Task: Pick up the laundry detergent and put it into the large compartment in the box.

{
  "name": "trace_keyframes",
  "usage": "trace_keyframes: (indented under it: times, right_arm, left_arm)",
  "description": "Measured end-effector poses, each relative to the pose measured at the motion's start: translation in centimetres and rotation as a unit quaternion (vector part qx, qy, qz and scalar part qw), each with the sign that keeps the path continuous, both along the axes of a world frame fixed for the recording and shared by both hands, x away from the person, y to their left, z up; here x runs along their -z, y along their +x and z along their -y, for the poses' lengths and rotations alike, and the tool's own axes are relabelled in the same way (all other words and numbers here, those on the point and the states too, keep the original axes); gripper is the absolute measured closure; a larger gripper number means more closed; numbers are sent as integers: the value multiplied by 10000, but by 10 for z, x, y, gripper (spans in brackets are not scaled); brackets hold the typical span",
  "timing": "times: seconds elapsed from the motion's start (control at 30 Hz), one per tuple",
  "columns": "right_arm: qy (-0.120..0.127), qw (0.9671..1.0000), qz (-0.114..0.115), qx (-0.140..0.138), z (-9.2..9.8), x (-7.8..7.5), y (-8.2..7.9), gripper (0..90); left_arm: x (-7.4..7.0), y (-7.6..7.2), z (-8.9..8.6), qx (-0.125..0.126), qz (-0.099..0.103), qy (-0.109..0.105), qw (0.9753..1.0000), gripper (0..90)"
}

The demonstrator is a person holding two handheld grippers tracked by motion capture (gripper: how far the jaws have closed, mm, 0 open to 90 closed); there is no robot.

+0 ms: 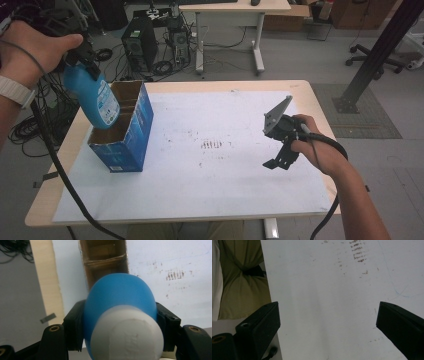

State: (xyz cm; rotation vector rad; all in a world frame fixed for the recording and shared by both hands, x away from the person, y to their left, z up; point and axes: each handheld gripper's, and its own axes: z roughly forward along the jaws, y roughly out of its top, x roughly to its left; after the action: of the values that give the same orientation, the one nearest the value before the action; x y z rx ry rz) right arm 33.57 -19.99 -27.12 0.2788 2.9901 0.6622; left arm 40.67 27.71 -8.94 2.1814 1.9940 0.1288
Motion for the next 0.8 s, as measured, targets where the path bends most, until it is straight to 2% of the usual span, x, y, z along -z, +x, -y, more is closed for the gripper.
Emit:
trace_keyframes:
  times: [0.07, 0.23, 0.43, 0.6, 0.8]
  right_arm:
    - [-5, 10000, 7, 0, 1, -1, 0, 55]
    - [15, 10000, 19, 12, 2, 0, -1, 55]
    - [4, 10000, 6, 13, 2, 1, -1, 55]
    - [5, 10000, 9, 30, 3, 1, -1, 55]
    - [29, 10000, 11, 18, 2, 2, 0, 55]
  left_arm:
    - [2, 1, 0, -33, -16, 7, 10000, 375]
    - [5, 3, 4, -98, 5, 218, 9997, 376]
    - [13, 6, 3, -127, 34, 117, 9998, 376]
    - [20, 8, 5, -127, 33, 223, 9997, 376]
    - [29, 11, 6, -139, 57, 237, 9996, 375]
